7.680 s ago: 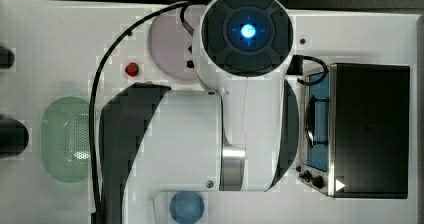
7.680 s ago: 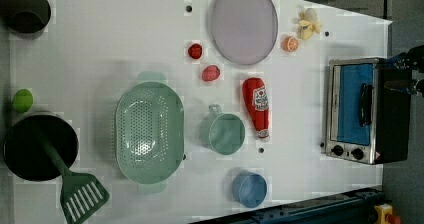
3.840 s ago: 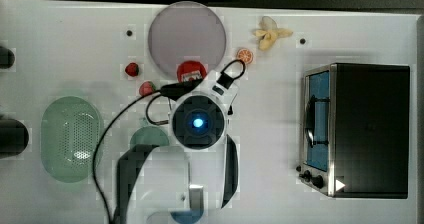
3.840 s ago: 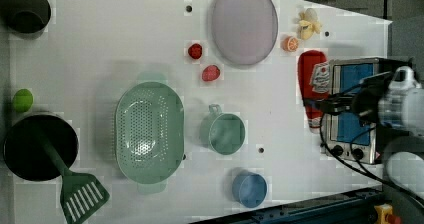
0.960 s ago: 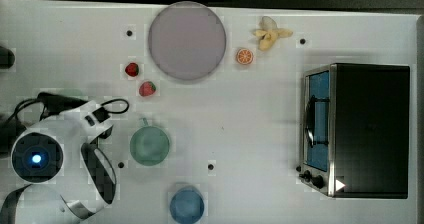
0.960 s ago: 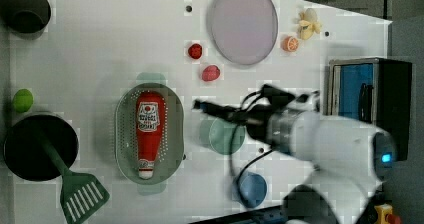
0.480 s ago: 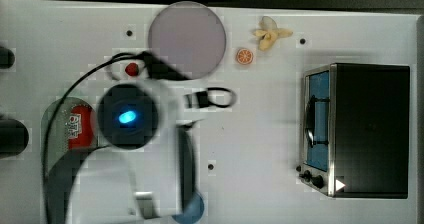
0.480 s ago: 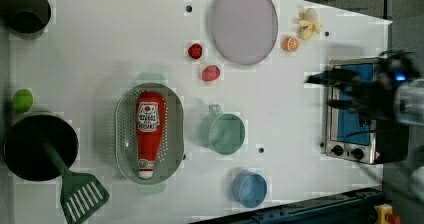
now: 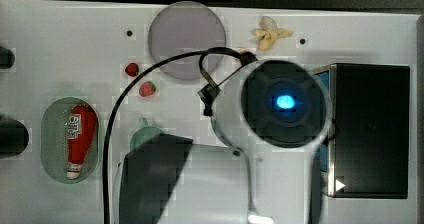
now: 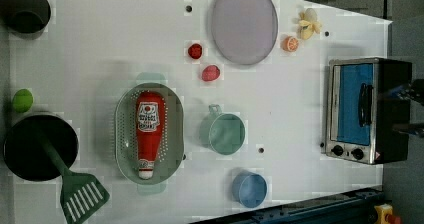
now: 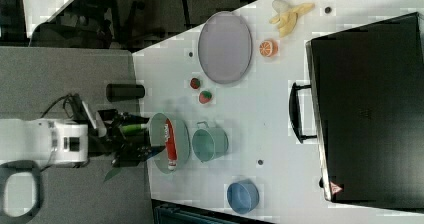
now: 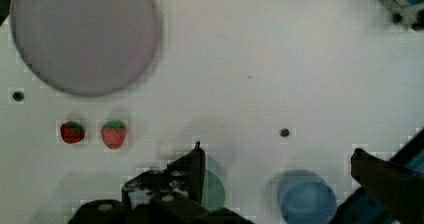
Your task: Pick Ketchup from the table and place it in strainer.
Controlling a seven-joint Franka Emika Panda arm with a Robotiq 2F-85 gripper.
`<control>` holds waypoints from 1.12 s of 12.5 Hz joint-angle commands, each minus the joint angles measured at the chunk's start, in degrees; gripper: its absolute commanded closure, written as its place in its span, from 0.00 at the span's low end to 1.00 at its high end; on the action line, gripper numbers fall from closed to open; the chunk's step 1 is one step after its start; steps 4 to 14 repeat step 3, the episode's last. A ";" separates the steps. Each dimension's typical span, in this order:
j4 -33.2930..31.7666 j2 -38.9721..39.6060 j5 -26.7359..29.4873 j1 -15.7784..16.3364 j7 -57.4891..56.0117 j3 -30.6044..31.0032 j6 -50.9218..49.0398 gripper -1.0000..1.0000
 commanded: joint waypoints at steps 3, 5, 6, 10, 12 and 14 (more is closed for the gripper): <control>4.91 -1.05 0.17 2.34 2.54 1.75 -4.58 0.00; 4.91 -1.05 0.17 2.34 2.54 1.75 -4.58 0.00; 4.91 -1.05 0.17 2.34 2.54 1.75 -4.58 0.00; 4.91 -1.05 0.17 2.34 2.54 1.75 -4.58 0.00; 4.91 -1.05 0.17 2.34 2.54 1.75 -4.58 0.00; 4.91 -1.05 0.17 2.34 2.54 1.75 -4.58 0.00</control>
